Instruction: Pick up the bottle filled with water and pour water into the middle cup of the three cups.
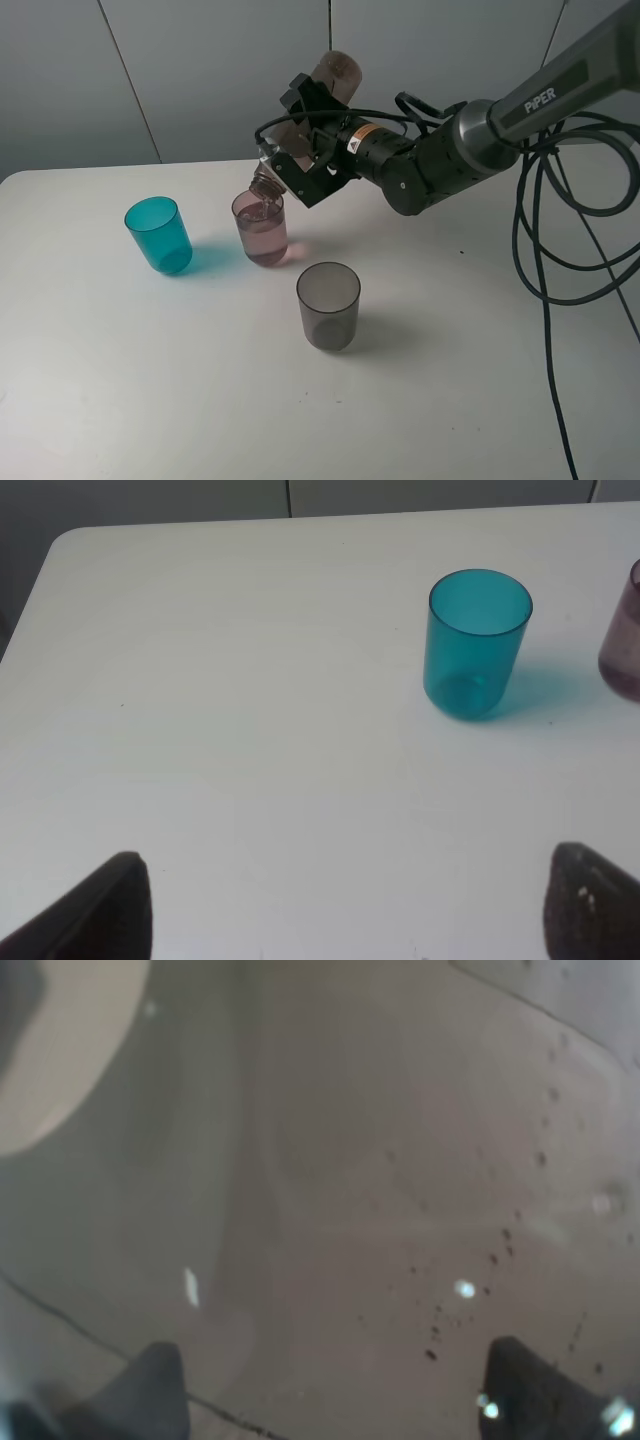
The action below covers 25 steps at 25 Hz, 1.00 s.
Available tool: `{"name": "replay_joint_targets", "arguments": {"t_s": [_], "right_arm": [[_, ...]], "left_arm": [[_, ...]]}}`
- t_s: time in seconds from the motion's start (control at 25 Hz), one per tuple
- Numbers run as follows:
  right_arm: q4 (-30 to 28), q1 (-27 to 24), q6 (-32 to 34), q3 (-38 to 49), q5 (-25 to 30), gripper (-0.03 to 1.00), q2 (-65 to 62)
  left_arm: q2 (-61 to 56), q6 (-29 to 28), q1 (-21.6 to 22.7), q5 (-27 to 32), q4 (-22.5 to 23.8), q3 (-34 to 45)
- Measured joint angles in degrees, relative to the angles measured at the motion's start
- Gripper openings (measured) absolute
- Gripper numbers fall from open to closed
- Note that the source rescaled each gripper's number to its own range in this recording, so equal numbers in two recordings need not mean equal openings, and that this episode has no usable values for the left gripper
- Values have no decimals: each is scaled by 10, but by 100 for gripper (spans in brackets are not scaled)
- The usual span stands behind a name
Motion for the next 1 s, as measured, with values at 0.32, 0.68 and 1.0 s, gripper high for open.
{"name": "replay_joint_targets", "arguments": {"t_s": [0.32,0.68,1.0], "right_arm": [[9,0,153,-1,26,1,-2],[105,0,500,-1,48,1,-36],[88,-17,708,91,45,1,-141]], "left_arm": [[0,0,0,0,0,0],[0,0,0,0,0,0],[0,0,0,0,0,0]]}}
